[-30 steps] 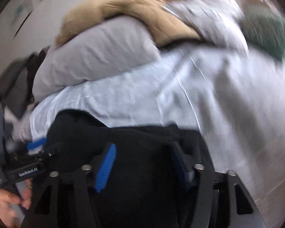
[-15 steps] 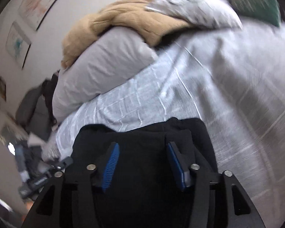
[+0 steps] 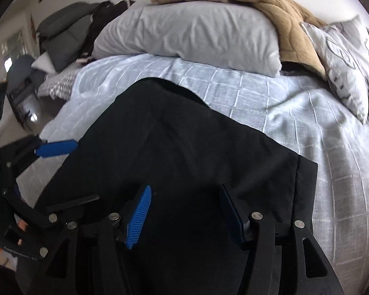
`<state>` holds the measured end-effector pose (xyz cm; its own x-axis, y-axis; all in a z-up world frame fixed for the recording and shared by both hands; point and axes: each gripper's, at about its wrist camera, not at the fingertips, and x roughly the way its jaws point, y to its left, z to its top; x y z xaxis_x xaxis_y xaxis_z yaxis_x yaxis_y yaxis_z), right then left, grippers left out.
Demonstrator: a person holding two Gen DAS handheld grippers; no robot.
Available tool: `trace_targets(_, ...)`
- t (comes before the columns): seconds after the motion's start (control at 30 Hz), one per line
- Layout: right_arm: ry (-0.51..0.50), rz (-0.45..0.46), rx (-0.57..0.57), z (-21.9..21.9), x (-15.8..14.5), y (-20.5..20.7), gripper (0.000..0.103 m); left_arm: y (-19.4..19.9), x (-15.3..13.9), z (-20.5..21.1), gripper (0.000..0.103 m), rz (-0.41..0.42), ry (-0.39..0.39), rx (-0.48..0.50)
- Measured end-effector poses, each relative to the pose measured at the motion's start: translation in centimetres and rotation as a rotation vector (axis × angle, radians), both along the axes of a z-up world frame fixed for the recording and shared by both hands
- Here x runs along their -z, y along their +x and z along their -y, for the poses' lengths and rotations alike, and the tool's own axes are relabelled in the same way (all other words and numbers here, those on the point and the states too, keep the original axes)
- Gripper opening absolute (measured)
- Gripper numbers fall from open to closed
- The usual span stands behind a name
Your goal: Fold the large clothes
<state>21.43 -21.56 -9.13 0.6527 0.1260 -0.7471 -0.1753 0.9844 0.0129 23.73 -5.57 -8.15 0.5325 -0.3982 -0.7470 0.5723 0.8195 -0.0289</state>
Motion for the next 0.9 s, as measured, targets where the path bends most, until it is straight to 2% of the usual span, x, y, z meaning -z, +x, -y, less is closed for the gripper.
trace_targets(0.07, -0.052, -0.019, 0.020, -0.2, 0.4, 0.0, 0.060, -0.4, 0.1, 0.1, 0.094, 0.009, 0.017, 0.002)
trace_targets(0.17, -0.114, -0.023, 0.117, 1.1, 0.6, 0.0, 0.060, -0.8, 0.1, -0.4, 0.094, -0.005, 0.004, 0.000)
trace_targets(0.3, -0.082, -0.055, 0.240, 4.9, -0.4, -1.2, 0.060, -0.8, -0.5, -1.4, 0.094, -0.077, -0.008, -0.015)
trace_targets(0.37, -0.100, -0.063, 0.290, 5.8, -1.3, -2.3, 0.060, -0.7, -1.3, -2.0, 0.093, -0.127, -0.018, -0.042)
trace_targets(0.5, 0.016, -0.068, 0.218, 5.0, -3.8, -5.5, 0.061, -2.7, -3.3, -2.4, 0.093, -0.150, -0.035, -0.044)
trace_targets(0.6, 0.051, -0.081, 0.129, 2.7, -4.9, -7.7, 0.063, -4.7, -3.4, -2.1, 0.093, -0.187, -0.031, -0.019)
trace_targets(0.73, 0.074, -0.181, 0.079, 0.7, -3.4, -9.3, 0.063, -7.8, -1.0, -1.6, 0.093, -0.221, 0.043, 0.005)
trace_targets(0.83, 0.107, -0.234, 0.106, 1.7, -1.4, -10.3, 0.063, -9.1, 0.7, -2.2, 0.095, -0.178, 0.056, 0.009)
trace_targets(0.9, 0.134, -0.246, 0.115, 2.5, -0.4, -10.9, 0.060, -9.6, 1.5, -2.6, 0.096, -0.179, 0.056, 0.004)
